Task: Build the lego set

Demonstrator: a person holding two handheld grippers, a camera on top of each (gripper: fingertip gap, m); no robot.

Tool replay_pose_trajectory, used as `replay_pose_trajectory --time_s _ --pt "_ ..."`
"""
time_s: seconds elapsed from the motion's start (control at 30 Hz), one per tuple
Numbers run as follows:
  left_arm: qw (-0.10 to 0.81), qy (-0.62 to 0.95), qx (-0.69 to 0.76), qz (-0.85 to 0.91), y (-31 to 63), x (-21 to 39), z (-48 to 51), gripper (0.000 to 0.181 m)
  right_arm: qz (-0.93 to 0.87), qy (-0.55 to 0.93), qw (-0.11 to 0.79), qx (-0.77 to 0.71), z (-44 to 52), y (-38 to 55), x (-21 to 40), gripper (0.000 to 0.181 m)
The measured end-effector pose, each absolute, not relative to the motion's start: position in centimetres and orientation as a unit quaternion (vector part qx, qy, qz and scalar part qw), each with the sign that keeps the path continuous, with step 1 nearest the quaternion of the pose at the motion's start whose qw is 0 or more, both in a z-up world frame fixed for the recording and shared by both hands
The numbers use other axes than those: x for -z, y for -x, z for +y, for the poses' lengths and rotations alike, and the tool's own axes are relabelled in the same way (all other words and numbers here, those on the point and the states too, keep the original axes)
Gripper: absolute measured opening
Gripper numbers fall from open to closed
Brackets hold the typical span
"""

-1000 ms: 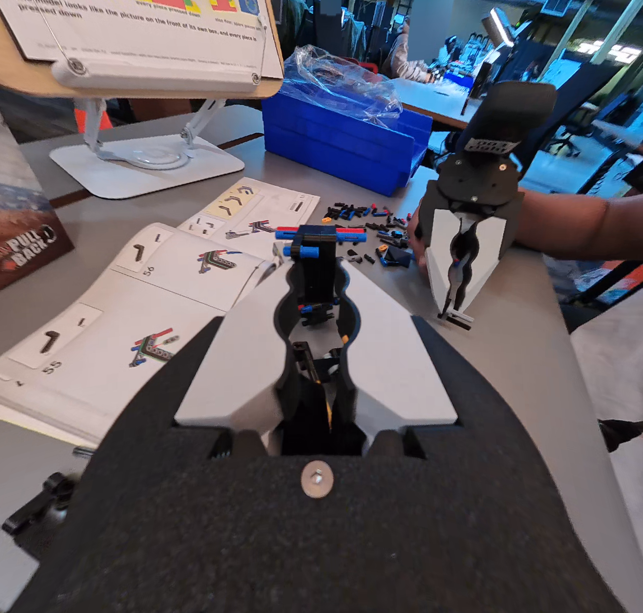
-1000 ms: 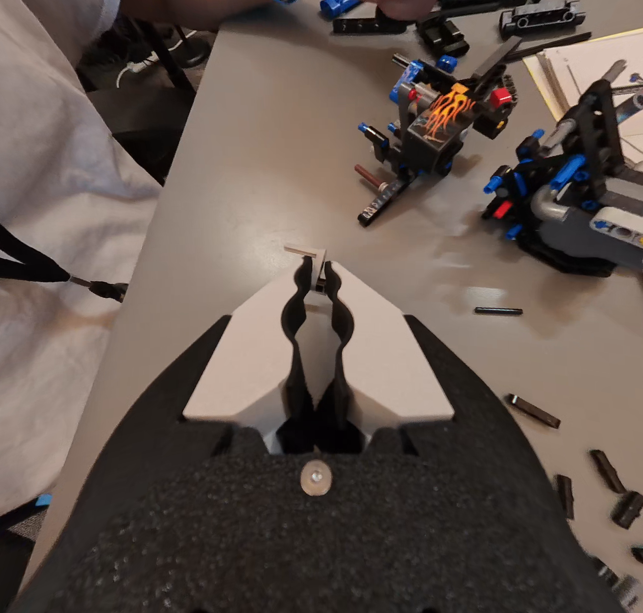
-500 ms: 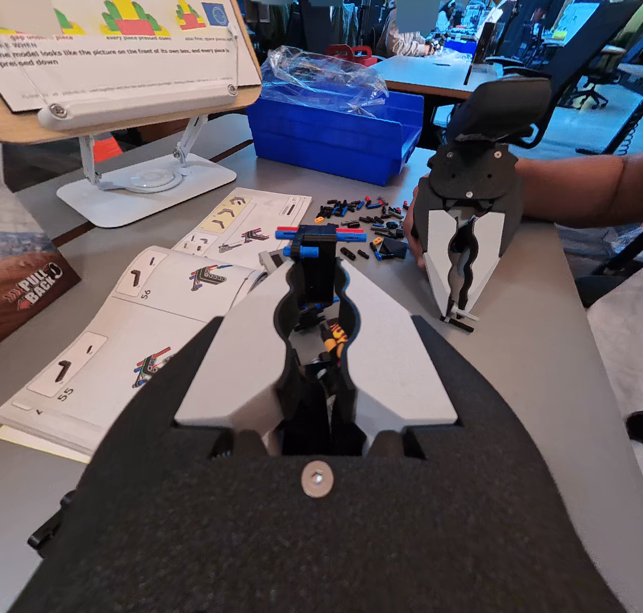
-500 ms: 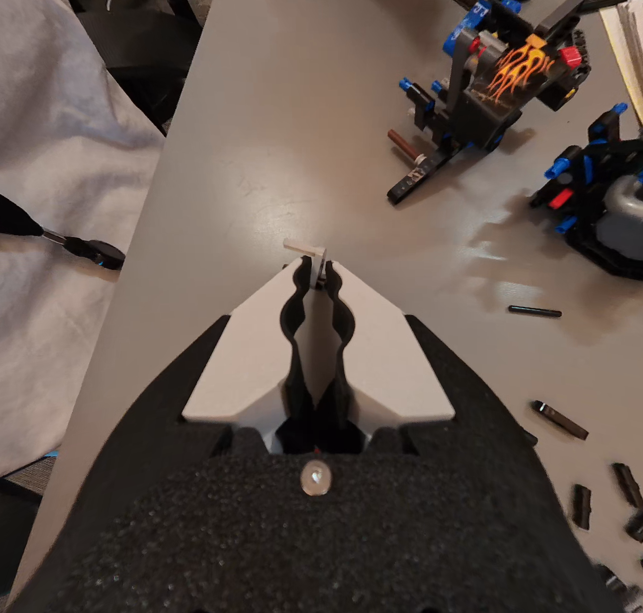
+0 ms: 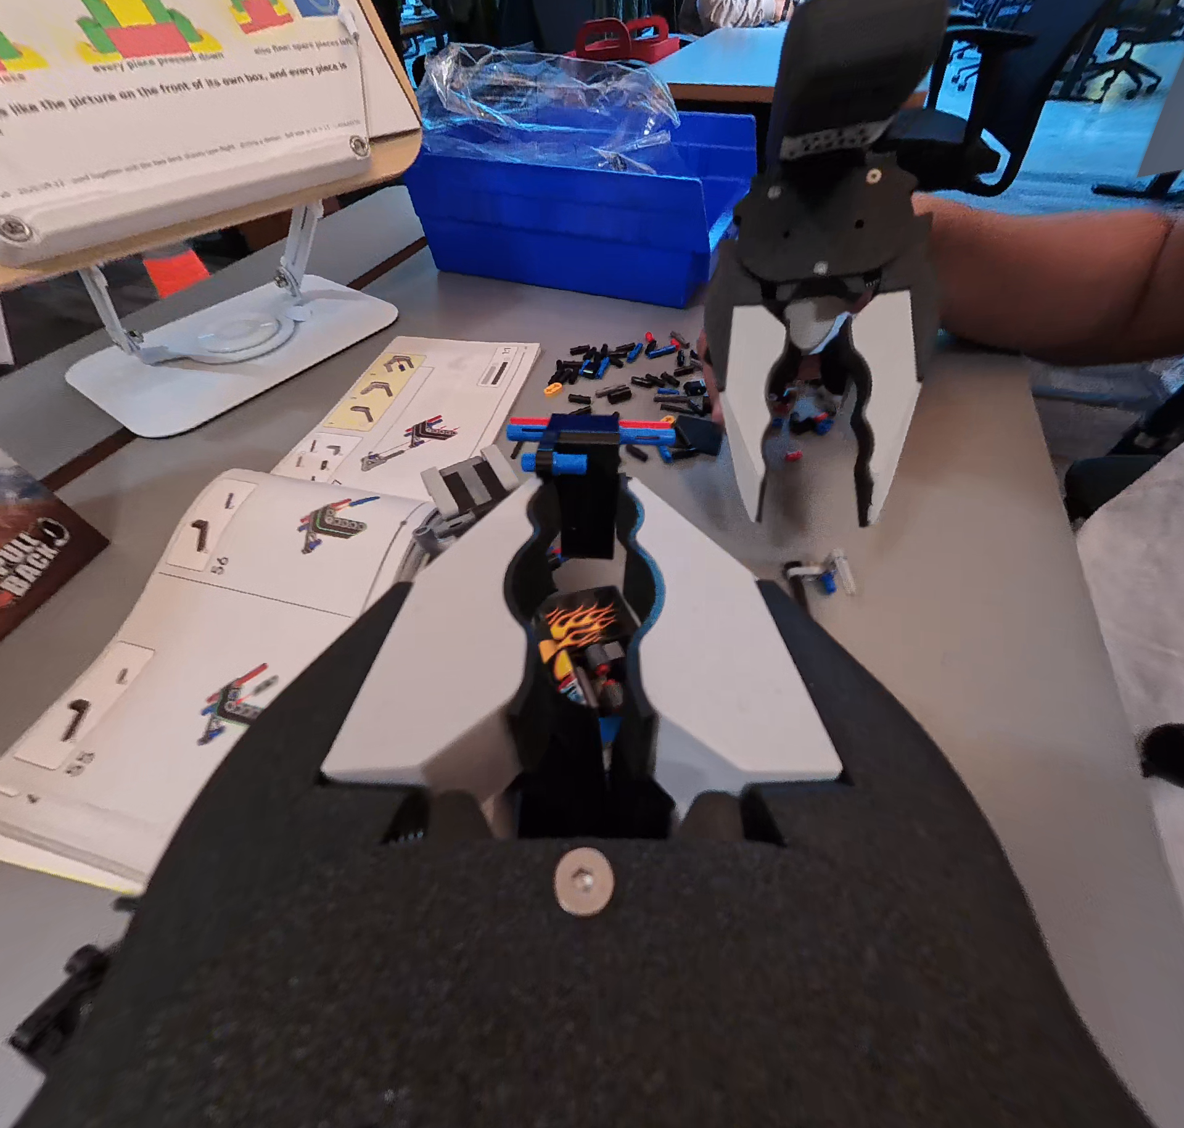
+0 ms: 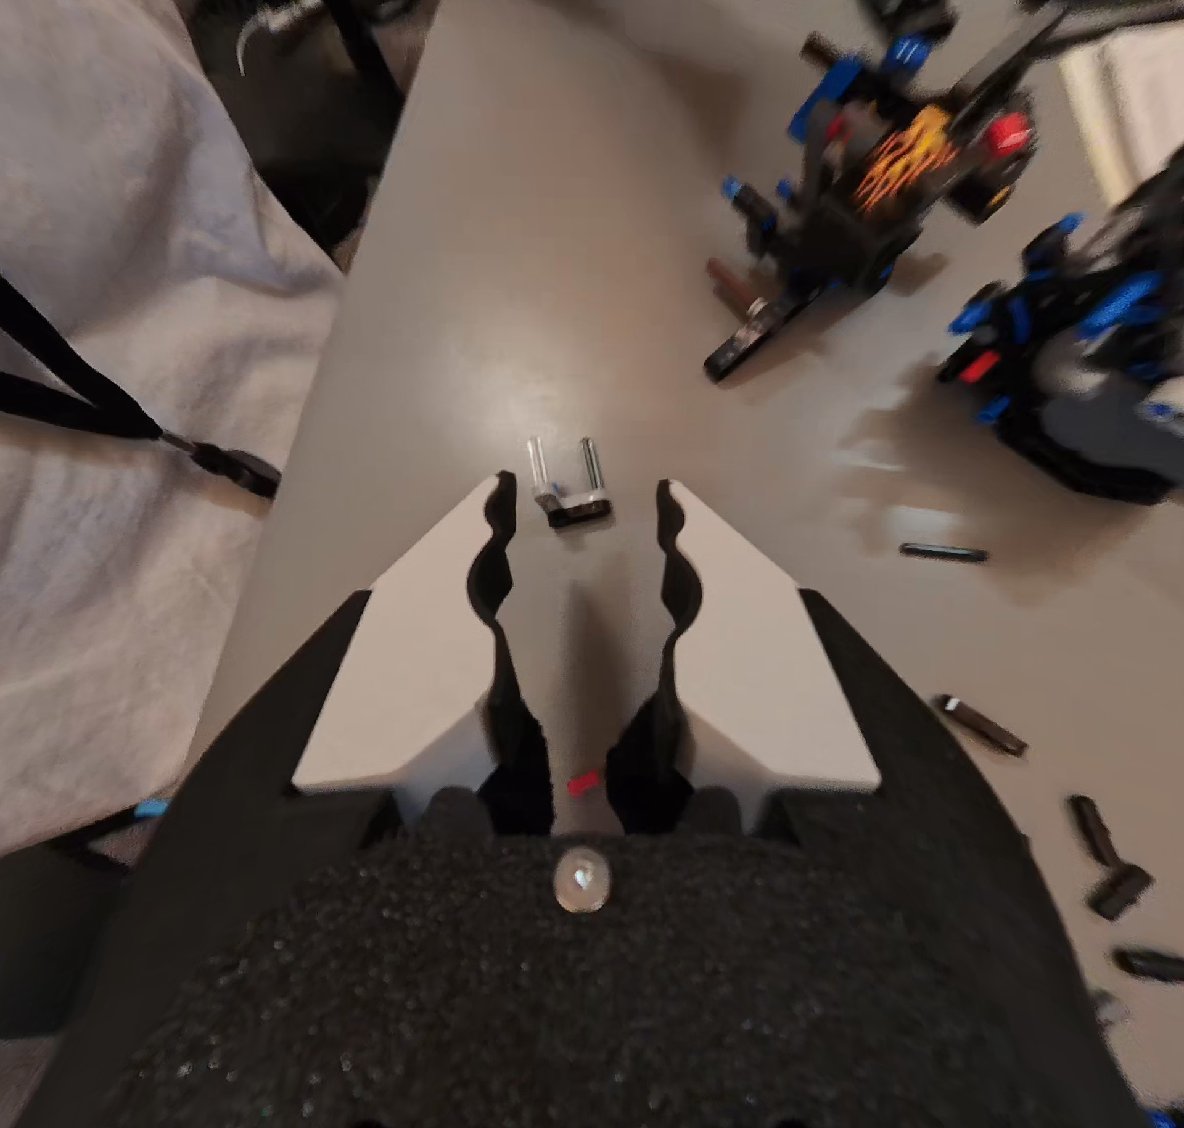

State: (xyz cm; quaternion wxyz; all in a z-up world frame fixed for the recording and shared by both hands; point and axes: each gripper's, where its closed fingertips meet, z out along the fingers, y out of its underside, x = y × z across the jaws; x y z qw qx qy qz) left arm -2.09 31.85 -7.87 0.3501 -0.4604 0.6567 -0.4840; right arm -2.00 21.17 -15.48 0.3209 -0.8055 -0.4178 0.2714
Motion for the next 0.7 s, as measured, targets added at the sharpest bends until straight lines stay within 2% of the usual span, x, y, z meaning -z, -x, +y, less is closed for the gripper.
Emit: replay_pose_trajectory --time_s 0.03,0.2,0.27,0.3,0.43,0.5,0.57,0.63,0.7 --pt "0.341 0.471 0.487 0.652 1.9 7.8 31.6 0.014 -0.408 0.799 0.344 -0.277 21.6 1.9 14.4 0.044" --pt "0.311 0.515 0.491 0.63 0.5 7.8 29.5 0.015 -0.278 0.754 0.528 -0.273 26.0 -0.3 6.9 0.046" --pt "0.333 0.522 0.46 0.636 -0.3 8.4 28.9 0.014 -0.198 0.748 0.574 -0.268 27.5 -2.0 5.3 0.037" --pt "0.354 0.521 0.432 0.646 -0.6 8.8 28.8 0.014 -0.166 0.756 0.567 -0.282 27.8 -2.5 5.4 0.033" --pt "0.436 0.488 0.351 0.67 -1.5 8.9 27.9 0.015 -0.095 0.764 0.484 -0.415 27.5 -1.8 6.8 0.033" --pt "0.456 0.483 0.332 0.669 -1.8 8.7 27.6 0.015 -0.099 0.766 0.465 -0.432 27.3 -1.3 7.5 0.037" --pt "0.466 0.48 0.322 0.67 -2.1 8.6 27.1 0.015 -0.11 0.772 0.465 -0.42 27.4 -0.8 7.9 0.041" --pt "0.478 0.48 0.31 0.667 -2.3 8.4 26.7 0.014 -0.109 0.766 0.482 -0.411 27.5 -0.6 7.5 0.03" --pt "0.502 0.469 0.289 0.666 -2.4 8.1 27.0 0.015 -0.097 0.765 0.488 -0.408 27.7 -0.8 7.3 0.028"
